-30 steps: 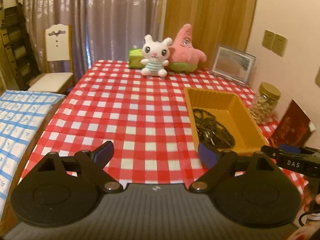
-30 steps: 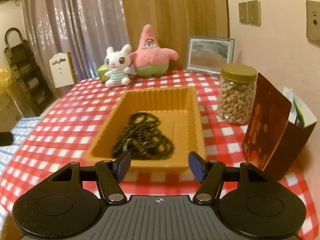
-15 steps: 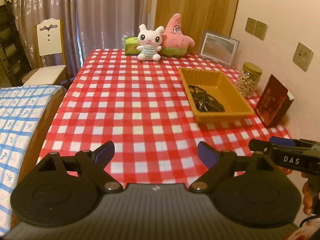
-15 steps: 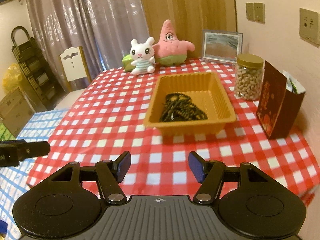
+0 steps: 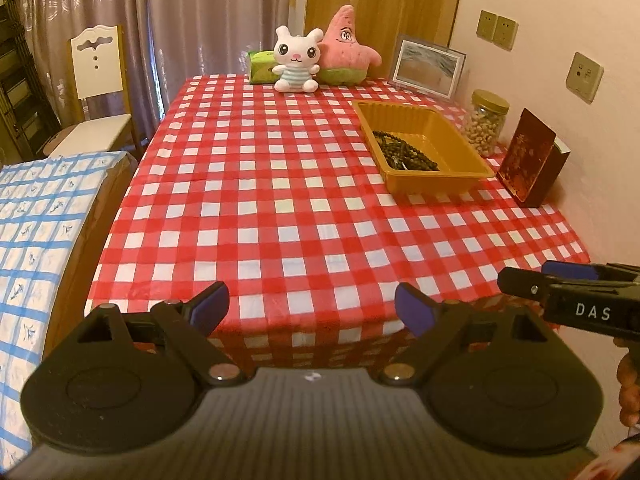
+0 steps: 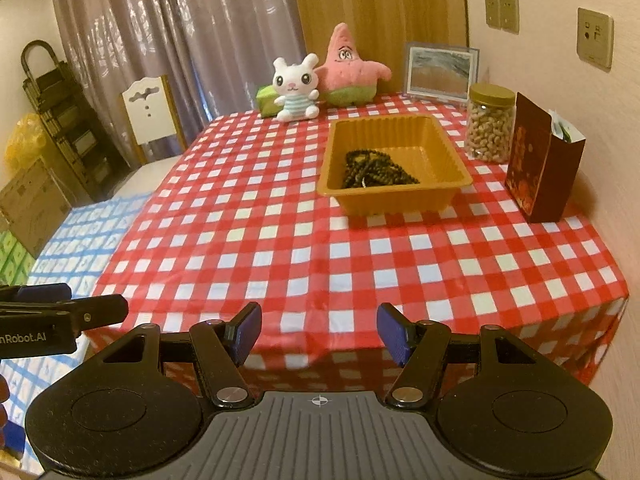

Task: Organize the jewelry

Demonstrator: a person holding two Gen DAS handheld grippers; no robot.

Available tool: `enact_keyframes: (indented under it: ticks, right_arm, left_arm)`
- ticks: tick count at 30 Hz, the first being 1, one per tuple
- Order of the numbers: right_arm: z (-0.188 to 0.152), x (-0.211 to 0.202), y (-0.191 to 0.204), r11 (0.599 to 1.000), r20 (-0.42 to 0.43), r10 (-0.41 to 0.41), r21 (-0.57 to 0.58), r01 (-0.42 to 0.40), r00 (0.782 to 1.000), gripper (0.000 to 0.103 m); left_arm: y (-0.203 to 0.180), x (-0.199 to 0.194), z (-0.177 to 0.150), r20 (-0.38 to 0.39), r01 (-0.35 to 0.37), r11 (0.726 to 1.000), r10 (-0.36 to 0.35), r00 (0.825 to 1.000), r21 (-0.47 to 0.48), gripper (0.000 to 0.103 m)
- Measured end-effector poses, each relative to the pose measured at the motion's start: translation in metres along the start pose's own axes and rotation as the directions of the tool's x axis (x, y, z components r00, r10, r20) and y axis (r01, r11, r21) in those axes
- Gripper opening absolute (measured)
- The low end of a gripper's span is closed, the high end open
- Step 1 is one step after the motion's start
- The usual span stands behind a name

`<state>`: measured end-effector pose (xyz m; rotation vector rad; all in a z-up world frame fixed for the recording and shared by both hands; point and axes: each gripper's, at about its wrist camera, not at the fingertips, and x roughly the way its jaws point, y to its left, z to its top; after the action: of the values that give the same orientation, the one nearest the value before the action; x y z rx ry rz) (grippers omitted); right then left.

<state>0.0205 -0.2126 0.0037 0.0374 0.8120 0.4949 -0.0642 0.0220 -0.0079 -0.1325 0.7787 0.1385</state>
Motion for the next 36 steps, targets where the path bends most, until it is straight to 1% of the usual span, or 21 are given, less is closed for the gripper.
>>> enact_keyframes:
  ticks: [9,21,27,36]
  right_arm:
    - [-0.003,-0.008,0.001,0.999,-0.017,0.022,-0.023,-0.023,1.000,0.064]
    - [-0.003,-0.015,-0.012,0.998,-0.037,0.055,-0.040,-0.057,0.998,0.064]
    - [-0.003,-0.016,-0.013,0.996,-0.040,0.070,-0.052,-0.072,0.997,0.064]
    - [-0.003,-0.016,-0.013,0.996,-0.041,0.069,-0.049,-0.071,0.997,0.064]
  left_arm:
    - [-0.008,-0.007,-0.006,-0.010,-0.006,1.000,0.006,1.000,-0.011,0.089]
    - [-0.030,-0.004,-0.008,-0.030,-0.021,1.000,0.020,0.999,-0.012,0.089]
    - [-0.030,-0.004,-0.008,-0.031,-0.021,1.000,0.020,0.999,-0.010,0.089]
    - [-0.035,-0.004,-0.008,-0.031,-0.026,1.000,0.026,0.999,-0.011,0.089]
